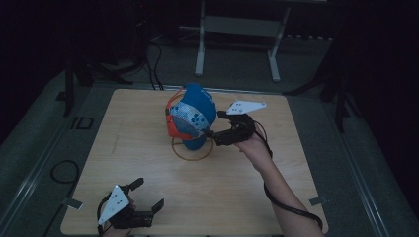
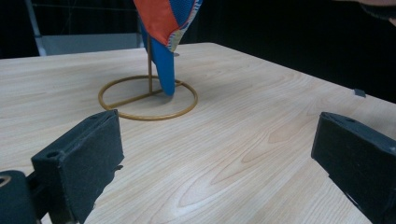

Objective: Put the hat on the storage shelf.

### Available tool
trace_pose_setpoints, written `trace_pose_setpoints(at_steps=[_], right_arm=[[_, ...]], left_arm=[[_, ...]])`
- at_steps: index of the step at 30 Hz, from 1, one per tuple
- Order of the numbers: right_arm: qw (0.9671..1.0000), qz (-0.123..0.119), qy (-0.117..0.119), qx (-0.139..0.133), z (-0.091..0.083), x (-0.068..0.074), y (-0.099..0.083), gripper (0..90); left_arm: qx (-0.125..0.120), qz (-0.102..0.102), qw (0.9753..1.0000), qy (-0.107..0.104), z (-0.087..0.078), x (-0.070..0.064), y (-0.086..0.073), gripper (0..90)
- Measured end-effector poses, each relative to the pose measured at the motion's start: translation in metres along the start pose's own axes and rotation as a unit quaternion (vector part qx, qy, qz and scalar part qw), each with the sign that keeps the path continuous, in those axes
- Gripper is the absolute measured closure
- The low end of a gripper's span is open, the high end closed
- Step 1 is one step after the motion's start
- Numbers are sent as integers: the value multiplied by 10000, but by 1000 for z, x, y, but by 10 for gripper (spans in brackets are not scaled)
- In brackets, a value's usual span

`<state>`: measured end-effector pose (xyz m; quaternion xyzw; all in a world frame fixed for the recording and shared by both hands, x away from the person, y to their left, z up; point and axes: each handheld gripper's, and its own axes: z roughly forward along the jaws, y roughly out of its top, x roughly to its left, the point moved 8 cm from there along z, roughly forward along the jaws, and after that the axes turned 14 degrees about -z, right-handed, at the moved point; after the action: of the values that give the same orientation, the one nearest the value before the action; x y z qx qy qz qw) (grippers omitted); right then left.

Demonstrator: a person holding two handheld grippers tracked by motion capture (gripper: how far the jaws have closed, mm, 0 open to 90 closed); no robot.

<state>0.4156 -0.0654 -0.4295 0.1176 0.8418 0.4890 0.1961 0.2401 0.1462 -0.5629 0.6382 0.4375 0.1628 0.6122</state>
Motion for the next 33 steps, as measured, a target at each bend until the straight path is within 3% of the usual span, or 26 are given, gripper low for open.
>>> trace_pose_setpoints(at_steps=[12, 26, 33], right_arm=[[9997, -37, 232, 89, 0, 21, -37, 139], [9997, 3, 224, 113, -10, 40, -75, 139], [9995, 145, 258, 131, -14, 46, -98, 139]], left_arm=[[68, 7, 10000, 28, 2, 2, -4, 24], [60, 34, 9999, 97, 2, 2, -5, 24], [85, 40, 9999, 116, 3, 3, -7, 24]])
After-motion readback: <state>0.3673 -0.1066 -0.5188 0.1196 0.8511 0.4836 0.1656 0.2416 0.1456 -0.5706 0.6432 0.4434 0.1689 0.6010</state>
